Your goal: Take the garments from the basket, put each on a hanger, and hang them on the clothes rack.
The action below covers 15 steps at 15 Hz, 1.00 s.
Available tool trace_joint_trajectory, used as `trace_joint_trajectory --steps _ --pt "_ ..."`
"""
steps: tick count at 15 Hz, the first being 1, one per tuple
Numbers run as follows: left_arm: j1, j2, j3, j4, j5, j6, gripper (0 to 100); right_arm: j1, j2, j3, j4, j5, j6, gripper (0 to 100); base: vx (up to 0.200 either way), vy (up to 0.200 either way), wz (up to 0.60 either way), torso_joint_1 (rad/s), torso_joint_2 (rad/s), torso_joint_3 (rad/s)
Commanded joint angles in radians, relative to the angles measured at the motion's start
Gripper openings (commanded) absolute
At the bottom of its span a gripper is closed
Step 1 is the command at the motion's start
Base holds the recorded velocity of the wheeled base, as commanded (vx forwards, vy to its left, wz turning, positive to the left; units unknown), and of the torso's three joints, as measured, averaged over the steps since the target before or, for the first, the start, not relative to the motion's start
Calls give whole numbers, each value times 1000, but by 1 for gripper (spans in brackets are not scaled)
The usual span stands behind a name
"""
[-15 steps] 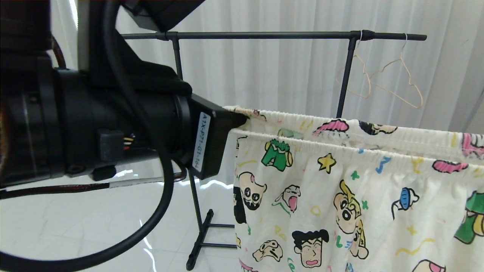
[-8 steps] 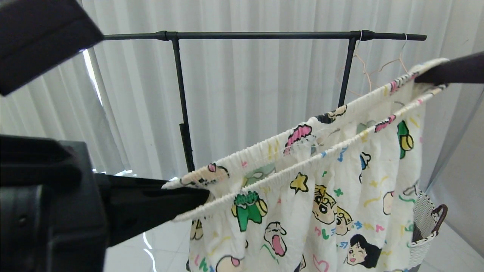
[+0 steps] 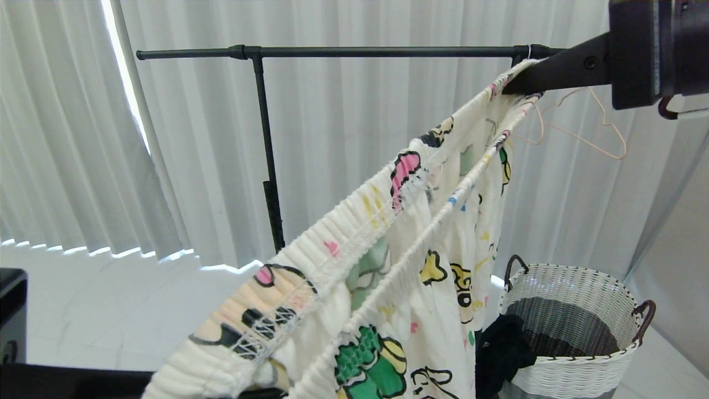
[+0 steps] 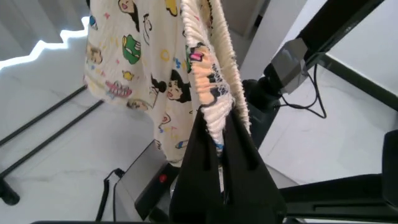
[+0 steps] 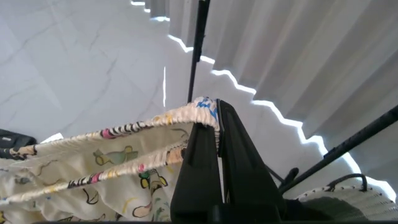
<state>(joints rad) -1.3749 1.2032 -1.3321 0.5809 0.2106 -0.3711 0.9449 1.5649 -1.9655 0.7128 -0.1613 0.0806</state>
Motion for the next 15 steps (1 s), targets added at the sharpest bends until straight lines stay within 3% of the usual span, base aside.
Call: trace_joint_trajectory --steps 1,3,5,6,7,8,9,11,15 --pt "5 -2 4 17 15 4 0 -18 -6 -1 36 -1 1 0 0 0 0 0 0 0" --pt "74 9 4 28 92 63 0 -32 -55 2 126 -3 1 0 0 0 0 0 0 0" --pt "292 41 13 25 122 248 0 -35 -121 14 234 -3 2 0 0 0 0 0 0 0" --pt "366 61 11 19 124 351 0 -34 -167 40 278 0 2 0 0 0 0 0 0 0" --pt "395 82 8 -18 124 397 0 -23 -210 79 300 2 1 0 0 0 0 0 0 0" --pt "402 99 8 -64 124 400 0 -12 -235 103 306 2 1 0 0 0 0 0 0 0" --pt "425 141 10 -177 125 405 0 8 -282 165 307 -1 1 0 0 0 0 0 0 0" --pt "451 177 8 -263 125 431 0 26 -324 224 304 -3 1 0 0 0 0 0 0 0" --pt "451 170 11 -263 124 457 0 28 -322 231 275 -6 1 0 0 0 0 0 0 0"
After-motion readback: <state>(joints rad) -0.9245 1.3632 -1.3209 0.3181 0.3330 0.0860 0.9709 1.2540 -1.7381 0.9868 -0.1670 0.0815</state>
